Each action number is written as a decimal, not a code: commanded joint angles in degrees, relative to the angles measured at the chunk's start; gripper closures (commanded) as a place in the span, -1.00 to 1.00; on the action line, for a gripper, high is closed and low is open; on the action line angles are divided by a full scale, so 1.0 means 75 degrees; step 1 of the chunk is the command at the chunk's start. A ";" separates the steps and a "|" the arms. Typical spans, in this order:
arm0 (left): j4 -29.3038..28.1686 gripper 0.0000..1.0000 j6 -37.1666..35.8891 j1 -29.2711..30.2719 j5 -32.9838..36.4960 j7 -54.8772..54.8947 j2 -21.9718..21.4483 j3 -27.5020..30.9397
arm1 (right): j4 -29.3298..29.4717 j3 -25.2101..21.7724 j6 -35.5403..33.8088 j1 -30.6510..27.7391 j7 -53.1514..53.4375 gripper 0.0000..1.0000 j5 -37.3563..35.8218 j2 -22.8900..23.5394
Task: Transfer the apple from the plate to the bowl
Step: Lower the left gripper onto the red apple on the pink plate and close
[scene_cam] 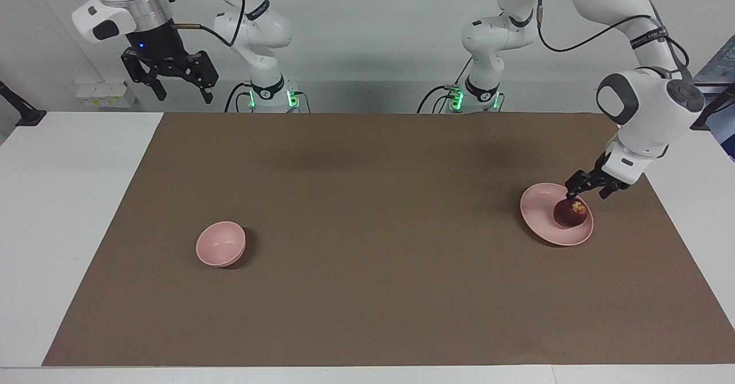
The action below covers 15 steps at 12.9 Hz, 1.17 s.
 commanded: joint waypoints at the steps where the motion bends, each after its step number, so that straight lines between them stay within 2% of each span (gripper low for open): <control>1: -0.0452 -1.00 0.0661 0.0067 0.0000 0.0122 0.0098 -0.0039 | 0.0134 0.0032 -0.0111 -0.0101 -0.0145 -1.00 0.0160 0.0049; 9: -0.0816 -1.00 0.1144 0.0079 -0.0012 0.0157 0.0368 -0.0039 | 0.0134 0.0032 -0.0111 -0.0101 -0.0145 -1.00 0.0160 0.0049; 10: -0.0804 -0.86 0.1167 0.0067 -0.0012 0.0157 0.0415 -0.0039 | 0.0134 0.0032 -0.0111 -0.0101 -0.0145 -1.00 0.0160 0.0049; 11: -0.0804 0.03 0.1225 0.0056 -0.0012 0.0053 0.0462 -0.0039 | 0.0134 0.0032 -0.0111 -0.0101 -0.0145 -1.00 0.0160 0.0049; 12: -0.0723 0.83 0.1226 0.0021 -0.0012 -0.0064 0.0497 -0.0039 | 0.0134 0.0032 -0.0111 -0.0101 -0.0145 -1.00 0.0160 0.0049; 13: -0.0629 1.00 0.1191 0.0020 -0.0012 -0.0089 0.0520 -0.0039 | 0.0134 0.0032 -0.0111 -0.0101 -0.0145 -1.00 0.0160 0.0049; 15: -0.0547 1.00 0.1097 -0.0026 -0.0012 -0.0065 0.0532 -0.0039 | 0.0134 0.0032 -0.0111 -0.0101 -0.0145 -1.00 0.0160 0.0049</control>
